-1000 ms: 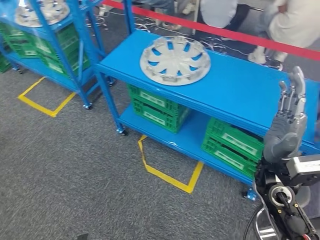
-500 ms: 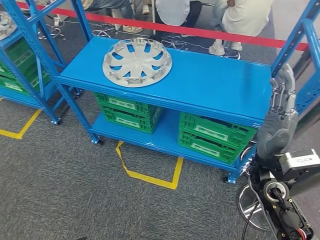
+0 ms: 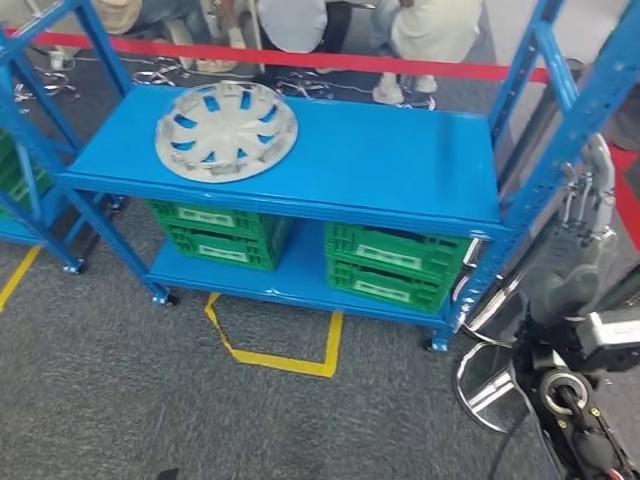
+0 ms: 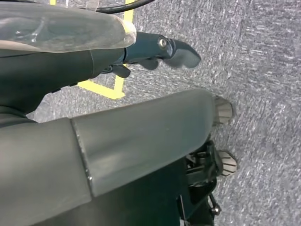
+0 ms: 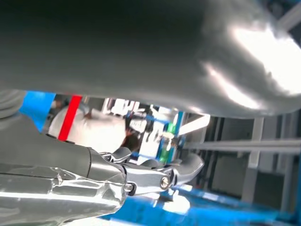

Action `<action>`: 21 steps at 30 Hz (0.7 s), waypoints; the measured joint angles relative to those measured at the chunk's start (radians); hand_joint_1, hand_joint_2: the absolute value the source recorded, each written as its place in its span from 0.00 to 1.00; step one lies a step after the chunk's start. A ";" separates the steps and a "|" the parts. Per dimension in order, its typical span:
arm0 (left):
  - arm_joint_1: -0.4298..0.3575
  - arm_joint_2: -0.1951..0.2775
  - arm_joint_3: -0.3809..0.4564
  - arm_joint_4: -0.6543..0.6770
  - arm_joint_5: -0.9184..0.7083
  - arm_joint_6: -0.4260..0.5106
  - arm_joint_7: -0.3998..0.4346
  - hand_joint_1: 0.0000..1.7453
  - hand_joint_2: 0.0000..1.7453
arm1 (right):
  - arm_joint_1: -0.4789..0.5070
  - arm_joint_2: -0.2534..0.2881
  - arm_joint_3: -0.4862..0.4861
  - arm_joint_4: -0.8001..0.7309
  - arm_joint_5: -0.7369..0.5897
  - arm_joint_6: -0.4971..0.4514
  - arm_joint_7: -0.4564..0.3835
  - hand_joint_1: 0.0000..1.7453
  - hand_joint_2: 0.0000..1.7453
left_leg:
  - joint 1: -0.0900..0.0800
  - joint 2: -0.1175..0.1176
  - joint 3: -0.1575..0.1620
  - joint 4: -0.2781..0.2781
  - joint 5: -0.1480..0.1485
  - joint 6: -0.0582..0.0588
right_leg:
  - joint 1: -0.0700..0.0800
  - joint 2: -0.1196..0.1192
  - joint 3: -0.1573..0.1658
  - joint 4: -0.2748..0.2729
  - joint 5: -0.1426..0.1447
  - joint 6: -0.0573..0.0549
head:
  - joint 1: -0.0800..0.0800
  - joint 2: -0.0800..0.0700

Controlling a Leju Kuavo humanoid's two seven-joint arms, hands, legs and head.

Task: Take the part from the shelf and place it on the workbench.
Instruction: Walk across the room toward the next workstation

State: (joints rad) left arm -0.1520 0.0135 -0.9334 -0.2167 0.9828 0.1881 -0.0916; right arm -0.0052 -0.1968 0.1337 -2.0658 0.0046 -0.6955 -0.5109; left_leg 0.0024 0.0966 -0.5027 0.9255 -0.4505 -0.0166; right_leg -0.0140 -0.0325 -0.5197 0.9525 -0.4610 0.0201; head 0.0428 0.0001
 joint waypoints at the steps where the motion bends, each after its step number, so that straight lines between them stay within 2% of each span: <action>1: -0.001 0.000 0.000 0.000 0.000 0.000 0.000 0.00 0.00 | 0.001 0.000 0.000 0.000 0.000 0.000 0.000 0.00 0.00 | 0.002 0.000 -0.001 0.002 -0.002 -0.006 | -0.001 0.010 -0.001 0.001 0.002 -0.007 | -0.004 0.000; 3: -0.002 -0.001 0.000 0.000 0.000 0.000 0.000 0.00 0.00 | 0.000 0.000 0.000 -0.001 0.001 0.000 0.000 0.00 0.00 | 0.006 -0.031 -0.018 0.043 -0.032 -0.016 | -0.003 0.026 -0.003 -0.002 0.007 -0.018 | -0.012 0.000; 5: 0.000 -0.001 0.000 0.000 0.000 0.000 0.000 0.00 0.00 | -0.001 0.000 0.001 -0.001 0.002 0.000 0.000 0.00 0.00 | 0.008 -0.076 -0.083 0.173 -0.100 -0.020 | -0.003 0.041 -0.007 -0.003 0.011 -0.026 | -0.024 0.000; 6: 0.002 -0.001 0.000 0.000 0.000 0.000 0.000 0.00 0.00 | 0.000 0.000 0.001 -0.001 0.002 0.000 0.000 0.00 0.00 | 0.007 -0.085 -0.123 0.251 -0.130 -0.020 | -0.001 0.050 -0.010 -0.003 0.013 -0.029 | -0.028 0.000; 7: 0.005 -0.001 0.000 0.000 0.000 0.000 0.000 0.00 0.00 | 0.000 0.000 0.002 -0.001 0.002 0.000 0.000 0.00 0.00 | 0.007 -0.088 -0.156 0.310 -0.146 -0.018 | 0.001 0.061 -0.013 -0.003 0.014 -0.032 | -0.031 0.000; 8: 0.007 -0.001 0.000 0.000 0.000 0.000 0.000 0.00 0.00 | 0.000 0.000 0.002 -0.001 0.002 0.000 0.000 0.00 0.00 | 0.007 -0.090 -0.169 0.330 -0.141 -0.015 | 0.003 0.073 -0.014 -0.003 0.015 -0.033 | -0.033 0.000; 9: 0.008 -0.001 0.000 0.000 0.000 0.000 0.000 0.00 0.00 | 0.001 0.000 0.002 -0.001 0.002 0.000 0.000 0.00 0.00 | 0.005 -0.092 -0.162 0.306 -0.116 -0.009 | 0.005 0.085 -0.014 -0.003 0.016 -0.034 | -0.033 0.000; 10: 0.008 -0.001 0.000 0.000 0.000 0.000 0.000 0.00 0.00 | 0.001 0.000 0.002 -0.001 0.002 0.000 0.000 0.00 0.00 | 0.003 -0.100 -0.134 0.245 -0.077 -0.001 | 0.006 0.098 -0.013 -0.003 0.017 -0.034 | -0.034 0.000; 12: 0.007 0.002 0.000 0.000 0.000 0.000 0.000 0.00 0.00 | 0.000 0.000 0.002 -0.001 0.002 0.000 0.000 0.00 0.00 | 0.000 -0.143 -0.064 0.094 -0.010 0.016 | 0.008 0.120 -0.013 -0.002 0.018 -0.032 | -0.034 0.000; 13: 0.007 0.003 0.000 0.000 0.000 0.000 0.000 0.00 0.00 | 0.000 0.000 0.002 -0.001 0.002 0.000 0.000 0.00 0.00 | -0.002 -0.160 -0.040 0.043 0.005 0.021 | 0.007 0.130 -0.016 -0.001 0.018 -0.029 | -0.034 0.000; 14: 0.006 0.004 0.000 0.000 0.000 0.000 0.000 0.00 0.00 | 0.001 0.000 0.002 -0.001 0.002 0.000 0.000 0.00 0.00 | -0.004 -0.169 -0.029 0.017 0.009 0.023 | 0.005 0.140 -0.018 -0.001 0.019 -0.025 | -0.034 0.000; 16: 0.004 0.002 -0.001 0.000 0.000 0.000 0.000 0.00 0.00 | 0.002 0.000 0.001 -0.001 0.002 0.000 0.000 0.00 0.00 | -0.005 -0.151 -0.023 0.004 0.009 0.024 | 0.002 0.160 -0.025 -0.004 0.022 -0.012 | -0.035 0.000; 17: 0.003 0.002 -0.001 0.000 0.000 0.000 0.000 0.00 0.00 | 0.004 0.000 0.001 -0.001 0.002 0.000 -0.001 0.00 0.00 | -0.002 -0.140 -0.019 -0.003 0.012 0.026 | 0.003 0.153 -0.030 0.000 0.018 -0.007 | -0.035 0.000; 18: 0.002 0.001 -0.001 0.000 0.000 0.001 0.000 0.00 0.00 | 0.004 0.000 0.000 -0.001 0.002 0.000 -0.001 0.00 0.00 | 0.001 -0.128 -0.016 -0.010 0.015 0.030 | 0.004 0.133 -0.041 0.019 0.004 -0.002 | -0.030 0.000; 20: 0.003 0.001 -0.001 0.000 0.000 0.001 0.000 0.00 0.00 | 0.004 -0.001 0.000 -0.001 0.002 0.000 0.000 0.00 0.00 | 0.004 -0.104 -0.011 -0.018 0.016 0.035 | 0.004 0.074 -0.088 0.124 -0.059 0.007 | -0.018 0.000; 21: 0.005 0.001 -0.001 0.000 0.000 0.001 0.000 0.00 0.00 | 0.003 -0.001 0.000 -0.001 0.002 0.000 0.000 0.00 0.00 | 0.004 -0.093 -0.011 -0.018 0.015 0.036 | 0.002 0.057 -0.118 0.194 -0.094 0.012 | -0.013 0.000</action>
State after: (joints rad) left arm -0.1471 0.0142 -0.9342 -0.2167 0.9823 0.1888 -0.0916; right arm -0.0019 -0.1976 0.1338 -2.0666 0.0061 -0.6954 -0.5113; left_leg 0.0062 0.0032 -0.5133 0.9078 -0.4353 0.0196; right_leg -0.0121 0.0241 -0.6382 1.1469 -0.5549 0.0324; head 0.0301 0.0000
